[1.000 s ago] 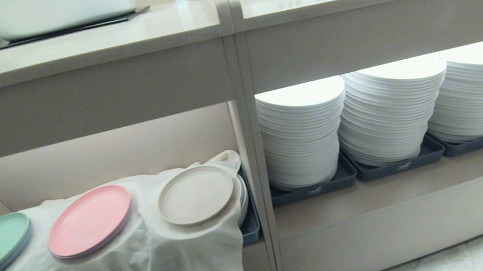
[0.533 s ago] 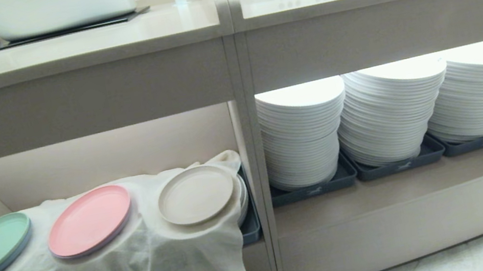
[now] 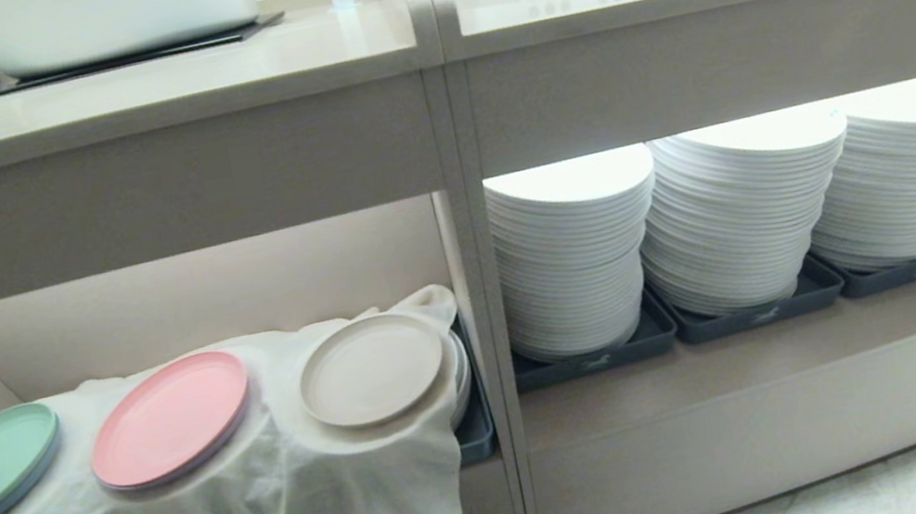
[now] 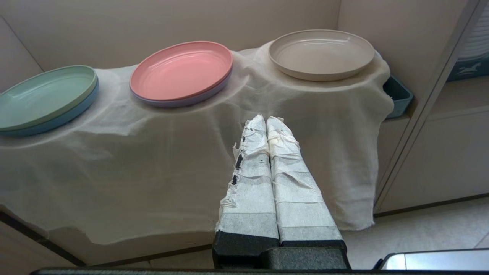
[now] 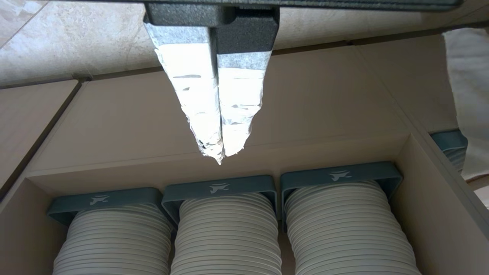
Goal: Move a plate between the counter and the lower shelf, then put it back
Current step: Pick up the plate in the cupboard
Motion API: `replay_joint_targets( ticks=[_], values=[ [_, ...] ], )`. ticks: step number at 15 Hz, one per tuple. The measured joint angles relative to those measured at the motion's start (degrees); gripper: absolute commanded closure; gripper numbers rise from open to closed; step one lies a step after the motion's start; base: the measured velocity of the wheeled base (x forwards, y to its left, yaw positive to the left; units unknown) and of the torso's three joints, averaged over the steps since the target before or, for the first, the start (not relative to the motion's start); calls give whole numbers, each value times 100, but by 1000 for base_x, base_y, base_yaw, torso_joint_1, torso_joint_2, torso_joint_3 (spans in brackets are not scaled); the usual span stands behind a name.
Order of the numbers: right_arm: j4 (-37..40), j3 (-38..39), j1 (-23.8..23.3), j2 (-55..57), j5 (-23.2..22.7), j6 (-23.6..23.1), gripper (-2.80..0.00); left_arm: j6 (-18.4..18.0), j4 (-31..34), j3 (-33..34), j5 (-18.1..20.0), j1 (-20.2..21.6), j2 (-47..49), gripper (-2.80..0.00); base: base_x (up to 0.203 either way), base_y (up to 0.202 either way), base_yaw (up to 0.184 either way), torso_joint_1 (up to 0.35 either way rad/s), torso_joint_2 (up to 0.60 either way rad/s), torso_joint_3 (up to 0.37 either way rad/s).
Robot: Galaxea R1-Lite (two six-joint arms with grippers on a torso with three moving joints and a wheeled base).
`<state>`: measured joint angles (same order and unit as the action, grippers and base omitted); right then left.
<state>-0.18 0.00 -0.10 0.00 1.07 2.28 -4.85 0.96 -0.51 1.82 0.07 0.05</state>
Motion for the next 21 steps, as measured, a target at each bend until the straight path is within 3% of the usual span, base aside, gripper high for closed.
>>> replay_joint_targets(
  ticks=[16, 21],
  values=[
    [-2, 0, 0, 0, 0, -2, 0, 194, -2, 7, -11, 0, -2, 0, 0, 0, 0, 0, 0, 0],
    [2, 0, 0, 0, 2, 0, 0, -71, -6, 7, 18, 0, -2, 0, 0, 0, 0, 0, 0, 0]
  ],
)
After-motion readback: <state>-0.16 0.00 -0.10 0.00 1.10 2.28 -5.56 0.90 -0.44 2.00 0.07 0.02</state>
